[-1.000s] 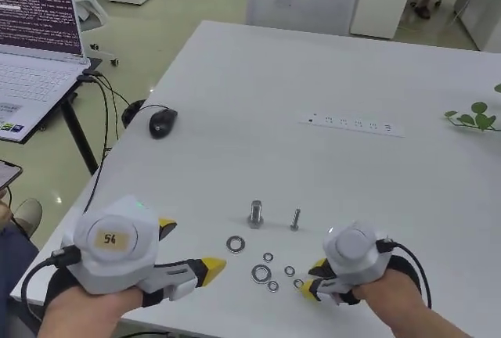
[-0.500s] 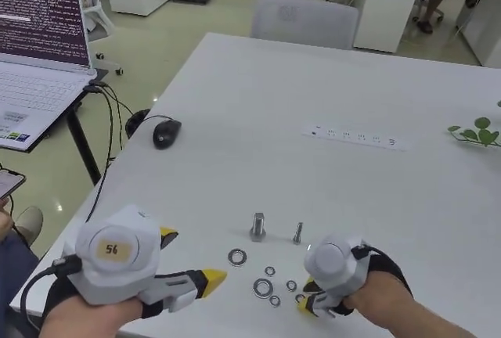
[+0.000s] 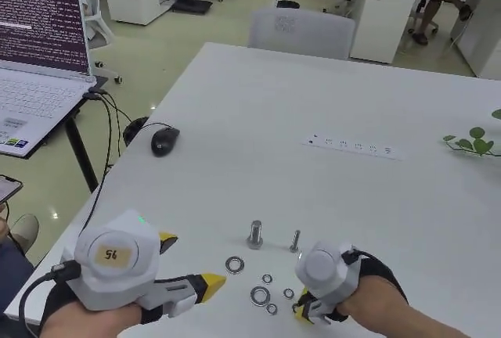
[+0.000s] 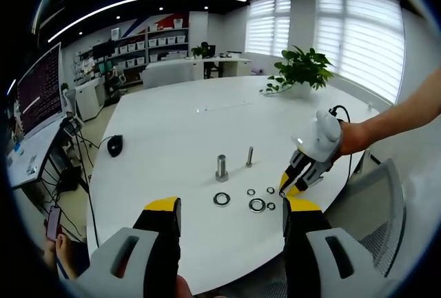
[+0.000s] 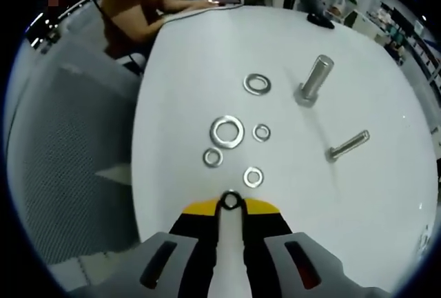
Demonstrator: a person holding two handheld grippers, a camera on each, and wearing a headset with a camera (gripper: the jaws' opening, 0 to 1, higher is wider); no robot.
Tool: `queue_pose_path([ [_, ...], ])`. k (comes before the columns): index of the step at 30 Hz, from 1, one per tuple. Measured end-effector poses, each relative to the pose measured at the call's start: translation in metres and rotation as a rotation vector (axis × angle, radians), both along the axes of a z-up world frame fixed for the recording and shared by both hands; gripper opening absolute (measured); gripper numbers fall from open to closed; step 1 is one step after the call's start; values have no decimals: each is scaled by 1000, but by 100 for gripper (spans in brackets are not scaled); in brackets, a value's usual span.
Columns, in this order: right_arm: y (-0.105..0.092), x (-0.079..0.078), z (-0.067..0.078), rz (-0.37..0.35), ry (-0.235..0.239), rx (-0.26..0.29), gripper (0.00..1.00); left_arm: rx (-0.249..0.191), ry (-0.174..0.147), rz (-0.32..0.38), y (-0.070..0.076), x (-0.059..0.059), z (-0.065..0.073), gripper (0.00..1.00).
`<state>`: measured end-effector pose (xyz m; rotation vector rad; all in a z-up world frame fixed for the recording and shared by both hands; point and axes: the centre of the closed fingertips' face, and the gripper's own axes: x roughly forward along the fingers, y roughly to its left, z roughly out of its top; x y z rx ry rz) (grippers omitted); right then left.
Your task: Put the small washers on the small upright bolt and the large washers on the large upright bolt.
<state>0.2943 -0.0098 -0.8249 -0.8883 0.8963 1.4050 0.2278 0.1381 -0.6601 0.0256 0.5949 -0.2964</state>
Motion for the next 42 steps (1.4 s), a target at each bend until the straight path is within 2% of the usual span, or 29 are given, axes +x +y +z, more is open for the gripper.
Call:
queue_pose_path([
  [3,0,0,1,-40,17,18,13,-2,-2,7,2,-1,0,59],
  [9,0,-1,1,-72,29,22,13,-2,-4,17,4,-4,1,59],
  [14,-1,4,6,-103,28,43,13,-7,-4,25,4,-5,0,59],
  [19,4,24,23,-178,25,102,13,-12,-3,32,5,-6,-1,59],
  [23,6,44,38,-213,8,119,13,-16,-4,40,8,-5,-2,59],
  [30,17,81,61,-209,-47,134,13,-20,-4,47,8,-5,-2,59],
  [34,24,96,69,-184,-77,121,13,-22,-4,51,9,-5,-3,59],
  [38,31,106,71,-162,-88,108,13,-20,-2,55,11,-6,-2,59],
  [42,35,108,67,-112,-101,65,13,-19,-3,65,15,-7,-1,59],
])
